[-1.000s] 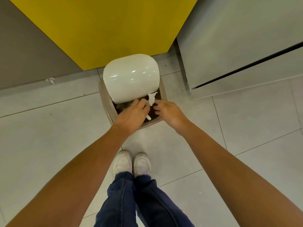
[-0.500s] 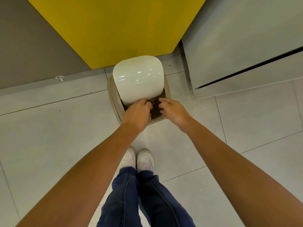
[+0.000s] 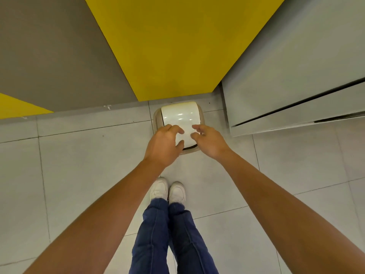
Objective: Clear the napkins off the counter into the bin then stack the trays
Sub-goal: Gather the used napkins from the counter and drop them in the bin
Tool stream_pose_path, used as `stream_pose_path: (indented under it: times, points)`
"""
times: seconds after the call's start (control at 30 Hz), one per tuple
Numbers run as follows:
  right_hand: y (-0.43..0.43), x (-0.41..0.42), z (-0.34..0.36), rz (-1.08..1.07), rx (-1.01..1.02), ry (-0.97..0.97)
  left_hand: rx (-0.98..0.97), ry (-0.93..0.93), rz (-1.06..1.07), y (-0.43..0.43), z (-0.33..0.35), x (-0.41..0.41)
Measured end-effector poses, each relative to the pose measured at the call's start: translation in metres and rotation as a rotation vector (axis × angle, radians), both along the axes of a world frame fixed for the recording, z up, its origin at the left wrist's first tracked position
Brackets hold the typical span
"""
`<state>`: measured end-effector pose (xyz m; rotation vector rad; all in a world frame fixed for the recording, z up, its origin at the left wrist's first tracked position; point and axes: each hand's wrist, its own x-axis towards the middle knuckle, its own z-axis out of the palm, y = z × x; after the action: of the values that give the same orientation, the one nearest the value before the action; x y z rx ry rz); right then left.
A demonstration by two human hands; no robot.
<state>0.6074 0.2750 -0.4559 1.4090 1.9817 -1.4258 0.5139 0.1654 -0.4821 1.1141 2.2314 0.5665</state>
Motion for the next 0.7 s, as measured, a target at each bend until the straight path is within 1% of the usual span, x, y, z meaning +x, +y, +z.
stream_pose_path:
  times: [0.2, 0.4, 0.5, 0.7]
  points:
    - [-0.005, -0.018, 0.082, 0.113, 0.108, 0.052, 0.027, -0.003, 0.097, -0.017, 0.088, -0.012]
    - [-0.010, -0.038, 0.184, 0.187, 0.219, 0.192, 0.172, 0.039, 0.227, -0.030, 0.189, -0.031]
    - [-0.015, -0.050, 0.229, 0.193, 0.305, 0.258, 0.214, 0.097, 0.255, -0.037, 0.240, -0.045]
    - [-0.032, -0.078, 0.310, 0.282, 0.451, 0.378, 0.349, 0.200, 0.310, -0.064, 0.331, -0.073]
